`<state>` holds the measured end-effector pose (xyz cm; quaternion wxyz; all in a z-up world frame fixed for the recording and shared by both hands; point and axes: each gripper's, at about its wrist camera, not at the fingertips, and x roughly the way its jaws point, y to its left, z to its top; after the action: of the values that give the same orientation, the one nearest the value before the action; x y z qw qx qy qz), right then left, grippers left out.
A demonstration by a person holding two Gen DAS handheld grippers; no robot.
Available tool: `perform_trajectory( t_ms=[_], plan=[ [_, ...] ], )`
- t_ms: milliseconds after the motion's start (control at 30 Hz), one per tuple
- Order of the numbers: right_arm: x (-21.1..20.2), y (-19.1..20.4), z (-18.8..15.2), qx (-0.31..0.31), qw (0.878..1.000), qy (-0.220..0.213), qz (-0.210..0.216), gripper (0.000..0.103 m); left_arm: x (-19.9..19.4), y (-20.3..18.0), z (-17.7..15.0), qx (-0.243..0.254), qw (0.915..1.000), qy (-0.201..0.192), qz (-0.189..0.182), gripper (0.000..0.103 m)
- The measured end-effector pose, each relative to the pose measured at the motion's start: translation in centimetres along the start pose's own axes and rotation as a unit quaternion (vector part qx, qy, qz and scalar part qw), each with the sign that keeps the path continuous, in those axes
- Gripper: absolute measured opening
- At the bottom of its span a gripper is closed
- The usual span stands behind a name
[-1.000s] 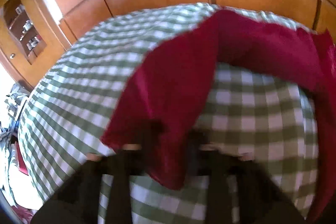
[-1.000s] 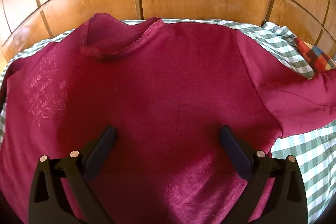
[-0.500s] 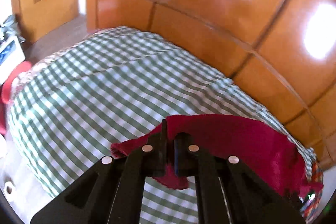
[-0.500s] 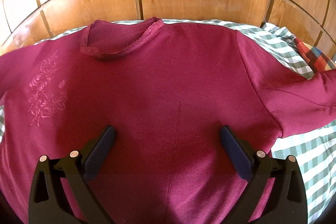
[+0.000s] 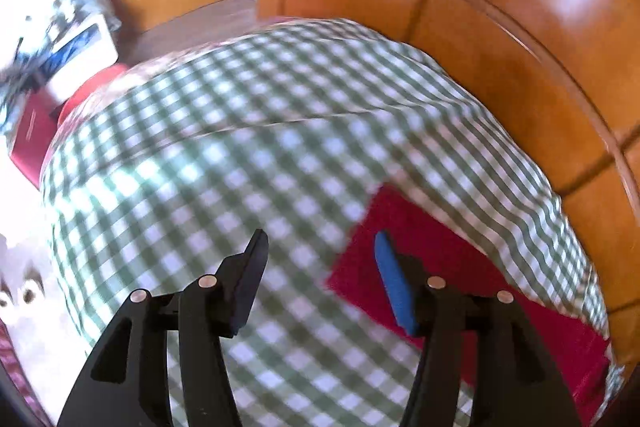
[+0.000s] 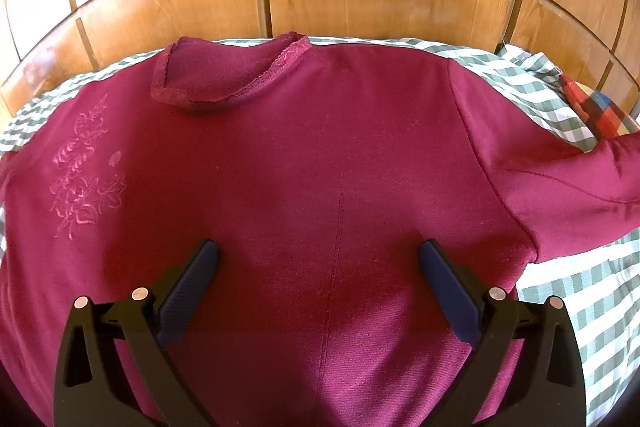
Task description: Fold small clothes
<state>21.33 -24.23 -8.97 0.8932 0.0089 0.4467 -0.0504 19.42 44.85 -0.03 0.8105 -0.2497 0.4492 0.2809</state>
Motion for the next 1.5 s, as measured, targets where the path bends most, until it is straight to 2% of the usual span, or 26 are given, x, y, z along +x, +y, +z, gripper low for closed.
perform_trajectory(
  t_ms=[133,200,300,367,500,533,567,600,633,733,833,900,933,1000,1033,1067,1167,1267,1367,1500],
  plan=[
    [0.0,0.0,0.0,0.000,1.000,0.000,0.000,0.099,1.1,4.1,-2.1,-0.048,0.9976,0.015,-0.047,0.057],
    [0.0,0.0,0.0,0.000,1.000,0.000,-0.001,0.099,2.1,4.3,-3.2,-0.051,0.9959,0.031,-0.068,0.057],
    [0.1,0.1,0.0,-0.002,1.000,0.001,-0.006,0.099,3.9,3.2,-4.3,-0.042,0.9954,0.037,-0.077,0.060],
    [0.1,0.2,0.0,-0.005,1.000,0.001,-0.011,0.099,4.4,2.0,-4.2,-0.037,0.9968,0.019,-0.069,0.066],
    [0.1,0.4,0.1,-0.010,1.000,0.003,-0.017,0.099,5.2,0.1,-3.4,-0.050,0.9953,0.009,-0.083,0.068],
    [0.1,0.5,0.0,-0.010,1.000,0.003,-0.018,0.099,5.5,-0.4,-3.3,-0.041,0.9963,0.010,-0.075,0.063],
    [0.1,0.5,0.0,-0.011,1.000,0.003,-0.019,0.099,5.8,-1.0,-3.3,-0.026,0.9977,0.012,-0.061,0.032],
    [0.0,0.5,0.0,-0.012,1.000,0.003,-0.020,0.099,6.0,-1.6,-3.4,-0.008,0.9981,0.016,-0.059,0.016],
    [0.0,0.5,0.0,-0.013,1.000,0.003,-0.021,0.099,6.1,-1.8,-3.6,-0.004,0.9980,0.019,-0.059,0.013],
    [0.1,0.4,0.0,-0.012,1.000,0.003,-0.020,0.099,4.1,-1.3,-4.3,-0.002,0.9988,-0.016,-0.046,0.010],
    [0.1,0.4,0.0,-0.014,1.000,0.003,-0.021,0.099,3.9,-0.1,-4.6,0.007,0.9996,-0.026,-0.007,0.008],
    [0.1,0.5,0.0,-0.014,1.000,0.003,-0.020,0.099,5.4,0.3,-4.6,0.016,0.9999,-0.006,0.001,0.012],
    [0.1,0.5,0.0,-0.013,1.000,0.003,-0.020,0.099,5.3,0.1,-4.6,0.014,0.9998,-0.010,0.006,0.014],
    [0.1,0.5,0.0,-0.013,1.000,0.003,-0.020,0.099,4.8,-0.9,-4.7,0.011,0.9997,-0.011,0.018,0.031],
    [0.1,0.5,0.0,-0.013,1.000,0.003,-0.020,0.099,4.4,-1.4,-4.8,0.011,0.9997,-0.011,0.019,0.053],
    [0.1,0.5,0.0,-0.013,1.000,0.003,-0.019,0.099,3.7,-2.0,-5.1,0.009,0.9996,-0.020,0.019,0.057],
    [0.1,0.5,0.0,-0.013,1.000,0.003,-0.019,0.099,1.5,-4.1,-6.4,0.035,0.9982,-0.049,-0.008,0.057],
    [0.1,0.5,0.0,-0.013,1.000,0.003,-0.019,0.099,-1.6,-7.9,-9.7,0.094,0.9917,-0.073,-0.048,0.055],
    [0.2,0.5,0.0,-0.012,1.000,0.002,-0.018,0.099,-4.7,-11.8,-14.3,0.152,0.9786,-0.078,-0.115,0.054],
    [0.3,0.4,0.1,-0.006,1.000,0.003,-0.013,0.100,-8.4,-17.5,-22.1,0.207,0.9521,-0.059,-0.217,0.054]
  ],
)
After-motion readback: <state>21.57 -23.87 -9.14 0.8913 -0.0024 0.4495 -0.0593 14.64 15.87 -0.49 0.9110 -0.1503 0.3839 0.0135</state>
